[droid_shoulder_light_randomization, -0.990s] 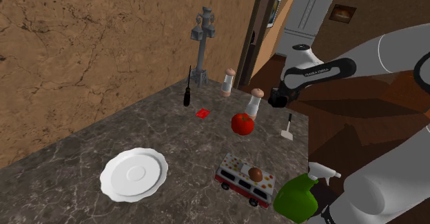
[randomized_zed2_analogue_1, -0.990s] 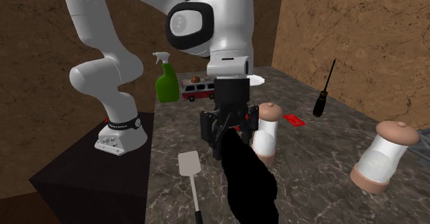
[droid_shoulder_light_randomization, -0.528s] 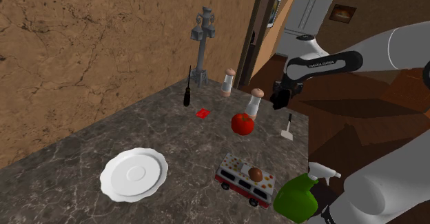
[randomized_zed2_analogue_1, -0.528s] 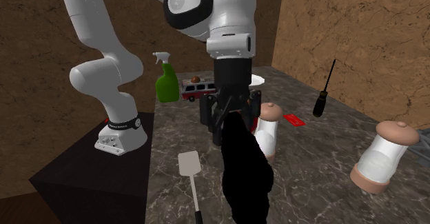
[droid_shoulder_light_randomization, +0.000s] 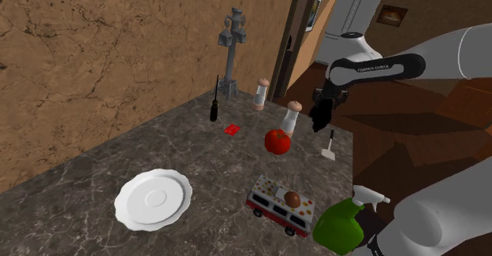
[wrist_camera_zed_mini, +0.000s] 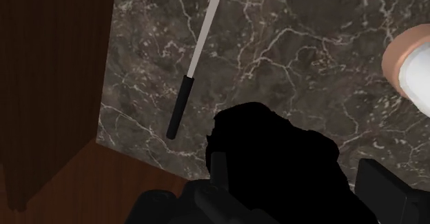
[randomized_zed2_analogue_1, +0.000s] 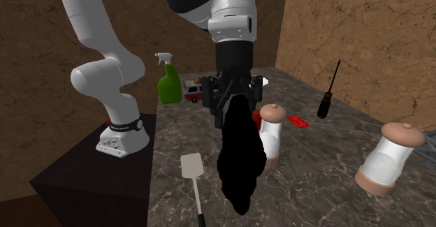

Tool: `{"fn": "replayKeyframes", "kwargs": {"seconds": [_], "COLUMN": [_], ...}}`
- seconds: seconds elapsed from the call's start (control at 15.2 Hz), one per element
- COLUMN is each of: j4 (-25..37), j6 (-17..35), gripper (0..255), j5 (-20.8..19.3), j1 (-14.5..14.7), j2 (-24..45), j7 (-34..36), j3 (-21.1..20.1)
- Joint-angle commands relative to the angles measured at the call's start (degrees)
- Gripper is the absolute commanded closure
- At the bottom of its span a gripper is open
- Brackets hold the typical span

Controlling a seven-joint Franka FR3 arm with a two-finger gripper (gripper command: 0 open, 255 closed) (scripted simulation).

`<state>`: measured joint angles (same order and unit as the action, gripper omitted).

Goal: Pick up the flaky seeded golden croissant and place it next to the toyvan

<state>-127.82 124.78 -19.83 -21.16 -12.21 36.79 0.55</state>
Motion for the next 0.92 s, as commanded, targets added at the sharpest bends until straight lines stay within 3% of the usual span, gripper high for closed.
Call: {"fn": "replayKeyframes", "kwargs": {"seconds": [0.0, 0.86], "j4": [-2.8, -13.2], "j6": [-1.1, -8.8], "gripper": [255, 255], "j5": [0.1, 5.6], "j1": [1.1, 9.2], "j2": [-3.2, -16.9], "j7": [2.3, 16.8], "j3": [-1.6, -13.1]}}
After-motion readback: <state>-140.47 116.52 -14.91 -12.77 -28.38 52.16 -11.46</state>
